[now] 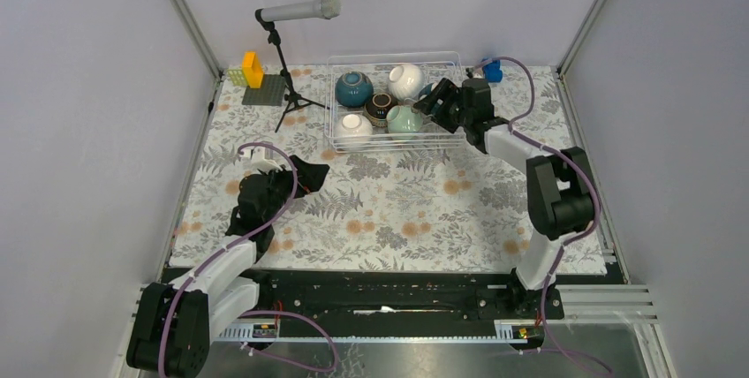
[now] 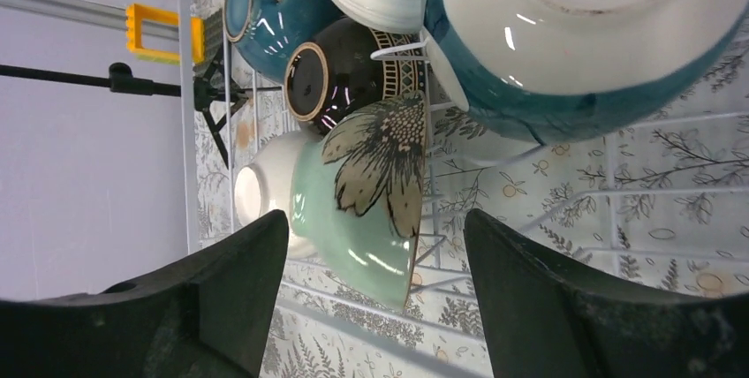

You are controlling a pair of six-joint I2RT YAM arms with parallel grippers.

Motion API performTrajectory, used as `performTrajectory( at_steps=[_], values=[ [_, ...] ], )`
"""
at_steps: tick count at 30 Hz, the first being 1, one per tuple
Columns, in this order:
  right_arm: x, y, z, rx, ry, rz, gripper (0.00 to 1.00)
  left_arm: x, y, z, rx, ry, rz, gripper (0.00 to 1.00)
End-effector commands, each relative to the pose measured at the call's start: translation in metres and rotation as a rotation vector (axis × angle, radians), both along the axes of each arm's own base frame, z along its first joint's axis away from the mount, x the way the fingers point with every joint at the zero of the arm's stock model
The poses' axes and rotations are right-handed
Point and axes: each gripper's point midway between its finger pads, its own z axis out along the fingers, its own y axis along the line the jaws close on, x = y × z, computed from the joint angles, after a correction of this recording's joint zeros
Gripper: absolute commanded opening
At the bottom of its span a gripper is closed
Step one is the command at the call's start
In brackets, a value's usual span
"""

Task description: Unload the bowls from the dish rack

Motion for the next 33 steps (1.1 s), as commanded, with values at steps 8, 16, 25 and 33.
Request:
performTrajectory(
  at_steps=[8, 16, 25, 33],
  values=[
    [0.025, 0.044, -0.013, 0.107, 0.063, 0.074, 0.74, -0.001, -0.003, 0.018, -0.031, -0.070, -0.014, 0.99],
    [0.014, 0.056, 0.007, 0.178, -0.005, 0.121, 0.64, -0.002, -0.004, 0.020, -0.030, -0.078, -0.019, 0.99],
    [0.004, 0.074, 0.017, 0.234, -0.036, 0.197, 0.51, -0.004, -0.005, 0.023, -0.031, -0.089, -0.030, 0.99],
    [-0.003, 0.077, 0.018, 0.242, -0.034, 0.223, 0.43, -0.004, -0.005, 0.025, -0.029, -0.095, -0.029, 0.99]
  ],
)
